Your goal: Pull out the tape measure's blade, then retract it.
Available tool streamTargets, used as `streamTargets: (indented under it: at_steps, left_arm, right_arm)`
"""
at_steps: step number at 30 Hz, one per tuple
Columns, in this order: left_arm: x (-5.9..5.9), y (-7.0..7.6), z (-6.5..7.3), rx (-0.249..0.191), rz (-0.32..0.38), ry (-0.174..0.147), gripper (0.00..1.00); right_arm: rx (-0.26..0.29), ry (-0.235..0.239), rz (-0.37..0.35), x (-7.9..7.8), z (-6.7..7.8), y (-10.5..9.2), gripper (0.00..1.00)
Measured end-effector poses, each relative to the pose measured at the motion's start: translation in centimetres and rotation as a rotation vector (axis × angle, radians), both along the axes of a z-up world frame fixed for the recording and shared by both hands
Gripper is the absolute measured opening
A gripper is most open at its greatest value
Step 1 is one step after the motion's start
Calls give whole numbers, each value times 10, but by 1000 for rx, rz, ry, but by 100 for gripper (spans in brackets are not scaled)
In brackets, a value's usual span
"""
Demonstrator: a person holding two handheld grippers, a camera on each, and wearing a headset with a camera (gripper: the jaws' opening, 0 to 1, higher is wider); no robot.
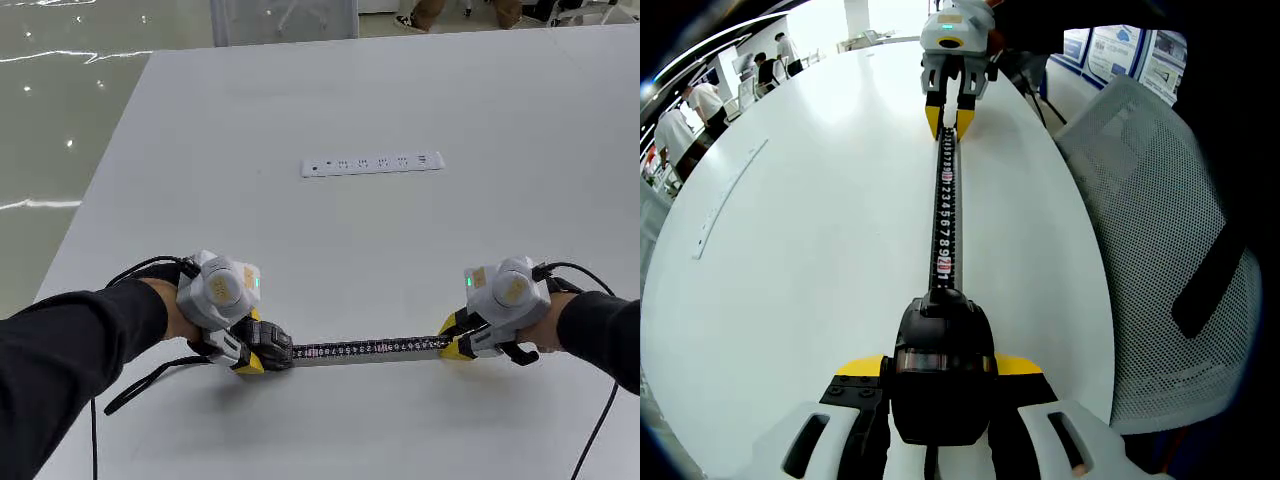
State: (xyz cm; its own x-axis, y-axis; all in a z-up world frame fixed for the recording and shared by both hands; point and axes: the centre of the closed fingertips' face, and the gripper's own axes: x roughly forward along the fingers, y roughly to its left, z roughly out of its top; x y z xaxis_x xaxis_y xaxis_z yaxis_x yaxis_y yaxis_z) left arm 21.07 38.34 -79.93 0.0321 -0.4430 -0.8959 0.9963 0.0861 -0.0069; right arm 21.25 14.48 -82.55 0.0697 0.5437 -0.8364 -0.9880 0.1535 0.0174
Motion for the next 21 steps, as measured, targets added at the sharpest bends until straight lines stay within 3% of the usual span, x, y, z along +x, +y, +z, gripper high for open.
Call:
streamTargets:
  at_steps: [21]
  left_arm:
    - [0, 0, 0, 6, -6, -2, 34]
  right_arm:
    - [-12, 0, -5, 0, -1, -7, 11]
